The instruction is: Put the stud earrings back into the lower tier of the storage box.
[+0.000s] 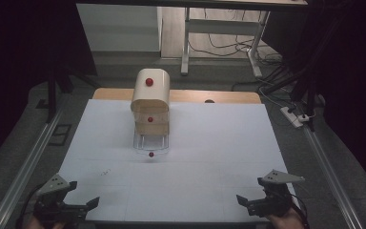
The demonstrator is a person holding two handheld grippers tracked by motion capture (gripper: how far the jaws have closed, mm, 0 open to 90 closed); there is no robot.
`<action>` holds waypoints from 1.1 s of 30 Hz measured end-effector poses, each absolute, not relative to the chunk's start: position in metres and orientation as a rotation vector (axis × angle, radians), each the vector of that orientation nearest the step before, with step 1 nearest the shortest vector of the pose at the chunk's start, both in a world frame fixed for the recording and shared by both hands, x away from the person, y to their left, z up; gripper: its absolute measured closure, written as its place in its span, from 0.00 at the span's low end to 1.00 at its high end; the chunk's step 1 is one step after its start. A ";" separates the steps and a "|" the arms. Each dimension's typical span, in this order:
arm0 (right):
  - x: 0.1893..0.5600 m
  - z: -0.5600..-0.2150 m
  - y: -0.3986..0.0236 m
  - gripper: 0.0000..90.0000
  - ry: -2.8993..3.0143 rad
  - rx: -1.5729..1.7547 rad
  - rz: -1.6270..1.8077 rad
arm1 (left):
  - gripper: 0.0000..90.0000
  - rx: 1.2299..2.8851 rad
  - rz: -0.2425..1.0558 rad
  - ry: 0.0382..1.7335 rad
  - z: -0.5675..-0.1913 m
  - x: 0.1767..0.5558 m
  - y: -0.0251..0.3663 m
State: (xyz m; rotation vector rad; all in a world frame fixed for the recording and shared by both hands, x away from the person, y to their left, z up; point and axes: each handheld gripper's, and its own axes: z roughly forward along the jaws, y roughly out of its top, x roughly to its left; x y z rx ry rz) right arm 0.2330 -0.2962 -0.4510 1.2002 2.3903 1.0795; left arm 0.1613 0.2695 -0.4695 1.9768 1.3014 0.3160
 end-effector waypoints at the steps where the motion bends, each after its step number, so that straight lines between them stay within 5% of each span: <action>1: 0.233 -0.451 -0.296 0.00 2.394 1.196 1.075 | 0.02 1.976 0.321 1.295 -0.470 0.162 0.270; 33: 0.236 -0.452 -0.293 0.00 2.429 1.186 1.054 | 0.02 1.962 0.276 1.364 -0.482 0.213 0.269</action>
